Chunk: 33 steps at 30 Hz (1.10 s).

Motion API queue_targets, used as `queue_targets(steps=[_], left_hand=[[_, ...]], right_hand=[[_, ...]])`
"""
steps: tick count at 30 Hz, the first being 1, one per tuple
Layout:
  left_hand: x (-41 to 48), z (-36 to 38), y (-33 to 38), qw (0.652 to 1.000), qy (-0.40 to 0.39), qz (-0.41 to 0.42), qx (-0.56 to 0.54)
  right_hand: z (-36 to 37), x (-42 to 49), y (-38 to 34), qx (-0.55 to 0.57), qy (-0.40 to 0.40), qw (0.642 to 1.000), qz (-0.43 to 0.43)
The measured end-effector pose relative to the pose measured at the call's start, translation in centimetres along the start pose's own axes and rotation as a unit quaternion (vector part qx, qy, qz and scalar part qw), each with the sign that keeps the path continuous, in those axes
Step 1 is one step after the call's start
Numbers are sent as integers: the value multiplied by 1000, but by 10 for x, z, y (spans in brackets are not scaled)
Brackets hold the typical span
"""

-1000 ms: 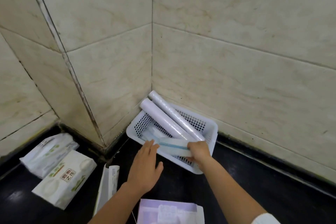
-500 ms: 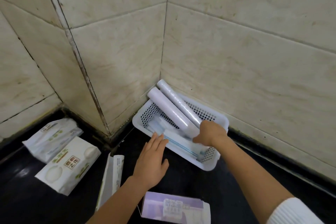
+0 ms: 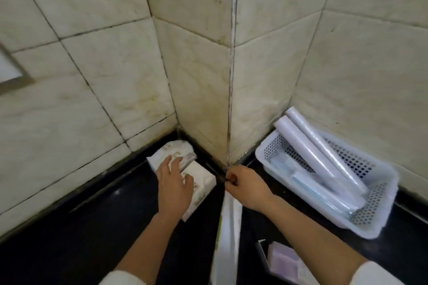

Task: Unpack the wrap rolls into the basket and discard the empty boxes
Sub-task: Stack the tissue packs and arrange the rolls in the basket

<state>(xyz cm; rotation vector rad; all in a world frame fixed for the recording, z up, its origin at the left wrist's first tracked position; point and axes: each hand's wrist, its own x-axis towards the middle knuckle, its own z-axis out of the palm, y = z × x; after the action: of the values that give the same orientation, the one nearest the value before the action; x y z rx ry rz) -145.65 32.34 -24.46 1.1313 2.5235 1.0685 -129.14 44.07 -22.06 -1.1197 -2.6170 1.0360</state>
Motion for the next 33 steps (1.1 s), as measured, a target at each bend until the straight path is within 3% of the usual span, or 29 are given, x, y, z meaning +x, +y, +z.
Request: queue_targets(steps=[4,6,9,13,15,23,29,33], left_hand=[[5,-22,-64,988,-9,-157,6],[5,-26,-87,982,-30,-183,-16],[19,-28,-105,991,-84,-102,-34],[56,-23,-107,985,-162,-47,47],[70,-21,-107,984,-156,-32,85],[82,-52,-105,994,-56,53,-84],[91,-65,-111,994,-44,80,-56],[95,-56,-119,995,-59,73,-33]], right_hand=[[66,9,-31,-50,-79,995,-24],[91,7,-38,-82,-94,992,-21],[109,5,-41,-67,-70,995,-16],[110,12,-32,-111,-29,993,-43],[113,14,-27,-126,2,991,-48],[131,54,-27,-85,74,993,-28],[143,116,-53,32,144,989,24],[147,137,-60,107,146,979,93]])
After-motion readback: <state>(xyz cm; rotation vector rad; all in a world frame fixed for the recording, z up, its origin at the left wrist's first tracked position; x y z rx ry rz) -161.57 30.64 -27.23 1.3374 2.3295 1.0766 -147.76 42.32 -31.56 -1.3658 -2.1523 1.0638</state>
